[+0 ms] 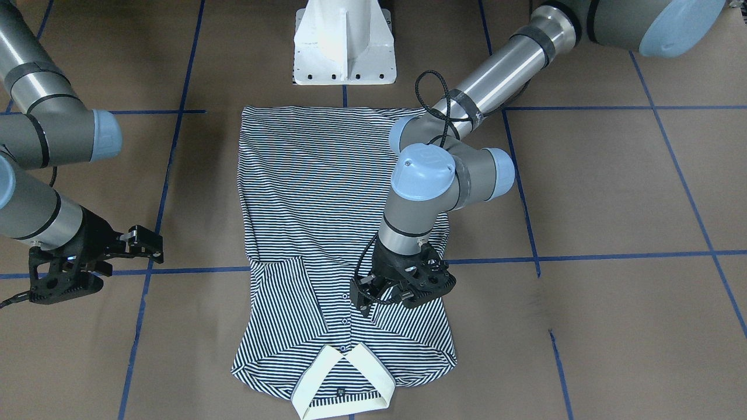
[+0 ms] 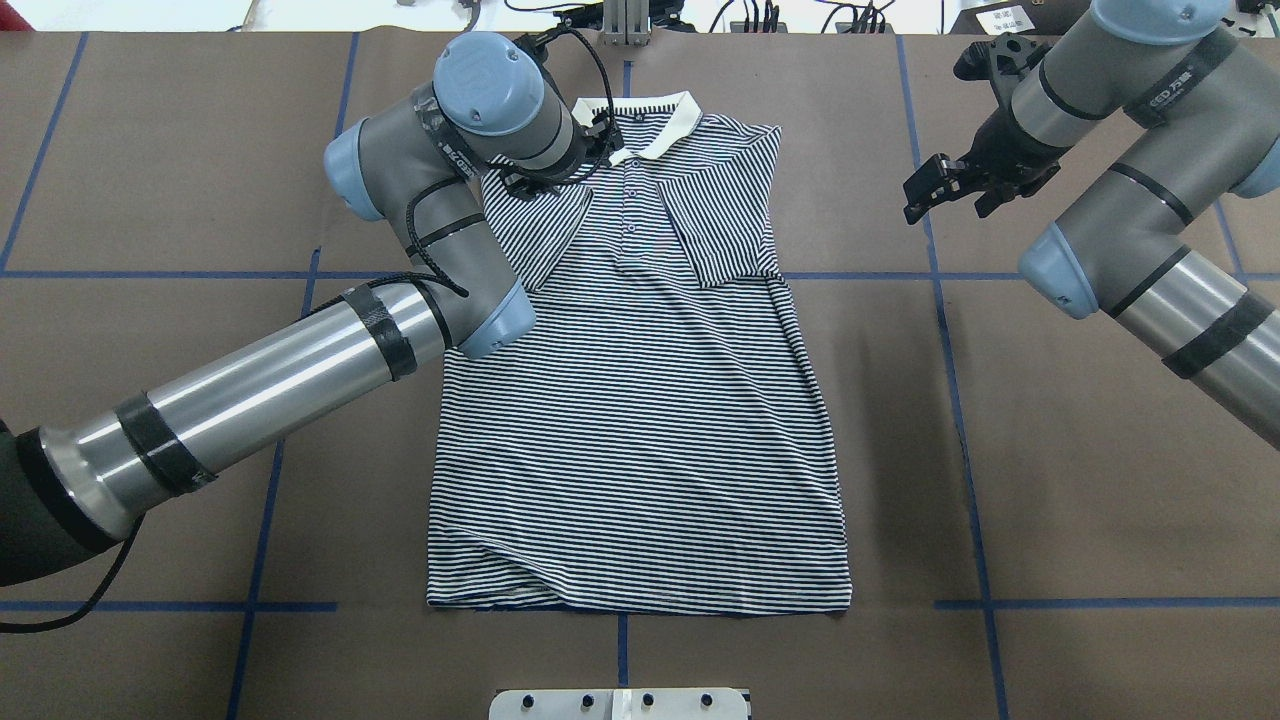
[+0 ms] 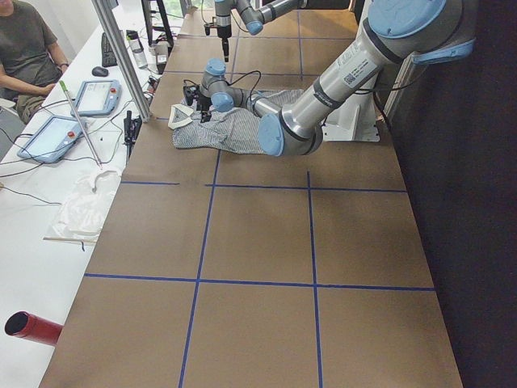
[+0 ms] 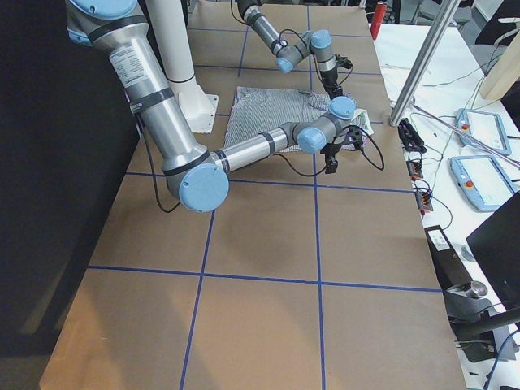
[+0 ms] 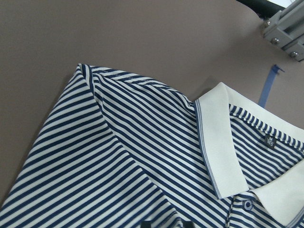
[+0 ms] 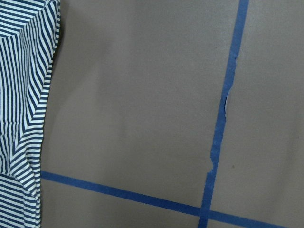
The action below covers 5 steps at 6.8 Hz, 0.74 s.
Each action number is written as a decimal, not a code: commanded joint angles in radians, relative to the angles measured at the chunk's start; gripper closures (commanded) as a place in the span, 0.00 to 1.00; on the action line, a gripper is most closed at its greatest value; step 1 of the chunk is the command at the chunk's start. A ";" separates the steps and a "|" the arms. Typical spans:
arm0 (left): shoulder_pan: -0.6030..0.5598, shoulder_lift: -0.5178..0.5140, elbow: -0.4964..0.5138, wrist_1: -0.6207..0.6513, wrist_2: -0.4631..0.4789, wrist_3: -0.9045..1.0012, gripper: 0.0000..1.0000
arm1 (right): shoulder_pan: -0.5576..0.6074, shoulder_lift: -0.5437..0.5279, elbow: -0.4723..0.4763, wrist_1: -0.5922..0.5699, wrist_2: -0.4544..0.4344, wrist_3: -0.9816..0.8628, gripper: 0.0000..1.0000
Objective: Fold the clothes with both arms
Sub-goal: 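Grasp the sleeve nearest the left gripper and fold it inward over the shirt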
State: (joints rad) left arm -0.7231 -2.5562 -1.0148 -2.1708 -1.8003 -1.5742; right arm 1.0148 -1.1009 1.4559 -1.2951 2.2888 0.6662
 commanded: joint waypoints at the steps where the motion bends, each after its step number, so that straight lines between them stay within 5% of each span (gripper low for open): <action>1: 0.001 0.095 -0.205 0.128 -0.076 0.020 0.00 | -0.071 -0.057 0.131 0.003 -0.058 0.221 0.00; 3: 0.025 0.254 -0.533 0.314 -0.085 0.096 0.00 | -0.270 -0.196 0.374 0.003 -0.214 0.478 0.00; 5: 0.053 0.341 -0.706 0.425 -0.085 0.146 0.00 | -0.518 -0.294 0.536 0.003 -0.408 0.715 0.00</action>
State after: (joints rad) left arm -0.6824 -2.2647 -1.6221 -1.8059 -1.8844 -1.4534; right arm 0.6499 -1.3326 1.8960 -1.2917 2.0048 1.2363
